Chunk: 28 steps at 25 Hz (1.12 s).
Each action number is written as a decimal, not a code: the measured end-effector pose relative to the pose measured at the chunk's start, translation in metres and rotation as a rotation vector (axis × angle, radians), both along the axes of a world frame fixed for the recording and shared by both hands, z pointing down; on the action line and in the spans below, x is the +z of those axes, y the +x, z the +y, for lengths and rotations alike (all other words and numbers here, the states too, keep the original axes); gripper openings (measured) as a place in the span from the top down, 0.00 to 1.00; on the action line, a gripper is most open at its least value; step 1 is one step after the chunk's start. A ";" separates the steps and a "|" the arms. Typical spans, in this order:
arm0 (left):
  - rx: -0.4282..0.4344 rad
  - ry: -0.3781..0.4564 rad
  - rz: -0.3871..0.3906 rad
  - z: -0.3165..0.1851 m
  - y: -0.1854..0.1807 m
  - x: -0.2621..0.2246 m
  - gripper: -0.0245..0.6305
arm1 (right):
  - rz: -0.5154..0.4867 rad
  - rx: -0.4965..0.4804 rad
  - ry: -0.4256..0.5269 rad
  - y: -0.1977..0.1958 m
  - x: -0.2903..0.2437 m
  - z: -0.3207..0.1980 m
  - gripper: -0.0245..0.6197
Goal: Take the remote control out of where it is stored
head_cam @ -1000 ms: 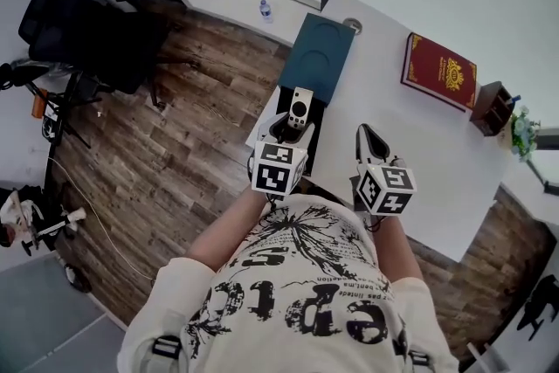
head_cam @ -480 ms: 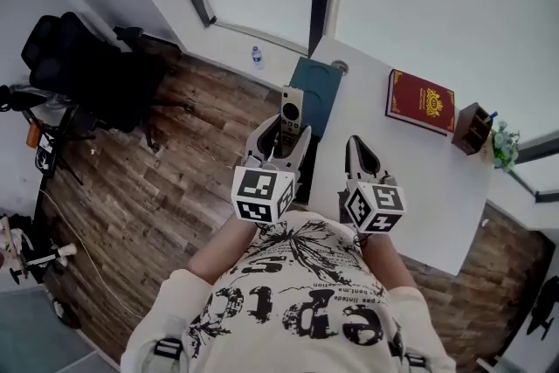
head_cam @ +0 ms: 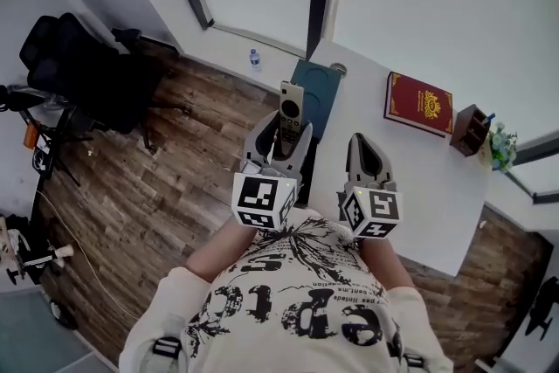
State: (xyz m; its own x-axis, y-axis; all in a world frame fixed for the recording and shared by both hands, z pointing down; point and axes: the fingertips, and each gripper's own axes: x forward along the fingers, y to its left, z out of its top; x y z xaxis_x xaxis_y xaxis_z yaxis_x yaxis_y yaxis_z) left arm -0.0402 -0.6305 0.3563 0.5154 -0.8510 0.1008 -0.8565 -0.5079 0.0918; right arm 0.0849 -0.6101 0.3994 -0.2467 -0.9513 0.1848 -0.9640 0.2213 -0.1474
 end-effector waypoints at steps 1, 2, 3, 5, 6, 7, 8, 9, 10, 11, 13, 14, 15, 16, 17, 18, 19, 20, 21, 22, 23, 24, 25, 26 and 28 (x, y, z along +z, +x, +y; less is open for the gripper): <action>0.005 -0.007 -0.001 0.000 0.002 0.002 0.62 | -0.001 -0.002 -0.004 0.000 0.002 0.000 0.96; 0.008 -0.013 -0.005 0.000 0.003 0.004 0.62 | -0.001 -0.005 -0.007 0.000 0.003 -0.001 0.96; 0.011 -0.018 -0.009 0.000 0.004 0.006 0.62 | 0.000 -0.008 -0.008 0.000 0.003 -0.001 0.96; 0.013 -0.026 -0.015 0.000 0.005 0.007 0.62 | 0.002 -0.014 -0.005 -0.001 0.003 -0.002 0.96; 0.015 -0.028 -0.016 0.001 0.005 0.008 0.62 | 0.004 -0.016 -0.004 -0.001 0.002 -0.002 0.96; 0.017 -0.030 -0.018 0.001 0.006 0.008 0.62 | 0.006 -0.020 -0.004 -0.002 0.002 -0.003 0.96; 0.018 -0.032 -0.021 0.001 0.006 0.008 0.62 | 0.009 -0.024 -0.005 -0.004 0.003 -0.003 0.96; 0.017 -0.035 -0.023 0.001 0.006 0.009 0.62 | 0.010 -0.029 -0.006 -0.005 0.003 -0.002 0.96; 0.016 -0.041 -0.024 0.002 0.006 0.010 0.62 | 0.011 -0.033 -0.009 -0.006 0.004 -0.002 0.96; 0.016 -0.047 -0.024 0.002 0.007 0.012 0.62 | 0.012 -0.036 -0.012 -0.007 0.005 -0.002 0.96; 0.020 -0.060 -0.024 0.002 0.009 0.014 0.62 | 0.016 -0.038 -0.020 -0.006 0.006 -0.002 0.96; 0.023 -0.065 -0.025 0.002 0.011 0.015 0.62 | 0.020 -0.037 -0.023 -0.006 0.007 -0.002 0.96; 0.026 -0.069 -0.026 0.002 0.012 0.016 0.62 | 0.028 -0.035 -0.025 -0.005 0.008 -0.002 0.96; 0.027 -0.073 -0.027 0.003 0.014 0.017 0.62 | 0.036 -0.034 -0.027 -0.004 0.009 -0.002 0.96; 0.028 -0.076 -0.029 0.003 0.015 0.018 0.62 | 0.043 -0.034 -0.029 -0.004 0.010 -0.002 0.96; 0.028 -0.081 -0.031 0.002 0.015 0.020 0.62 | 0.047 -0.035 -0.031 -0.004 0.011 -0.002 0.96; 0.027 -0.085 -0.033 0.002 0.016 0.022 0.62 | 0.049 -0.036 -0.033 -0.003 0.012 -0.001 0.96; 0.025 -0.089 -0.035 0.001 0.016 0.023 0.62 | 0.051 -0.037 -0.034 -0.003 0.013 -0.001 0.96; 0.022 -0.091 -0.037 0.000 0.016 0.024 0.62 | 0.053 -0.037 -0.035 -0.002 0.013 -0.001 0.96; 0.020 -0.093 -0.040 -0.001 0.017 0.025 0.62 | 0.054 -0.038 -0.036 -0.001 0.013 -0.001 0.96; 0.018 -0.094 -0.042 -0.002 0.017 0.025 0.62 | 0.055 -0.038 -0.037 -0.001 0.013 0.000 0.96; 0.017 -0.095 -0.043 -0.002 0.017 0.026 0.62 | 0.054 -0.038 -0.039 0.000 0.014 0.000 0.96; 0.017 -0.097 -0.045 -0.003 0.017 0.026 0.62 | 0.053 -0.039 -0.041 0.000 0.015 0.000 0.96; 0.016 -0.101 -0.046 -0.004 0.018 0.028 0.62 | 0.053 -0.040 -0.045 0.001 0.016 0.000 0.96; 0.014 -0.110 -0.049 -0.004 0.019 0.031 0.62 | 0.051 -0.041 -0.050 0.002 0.018 -0.001 0.96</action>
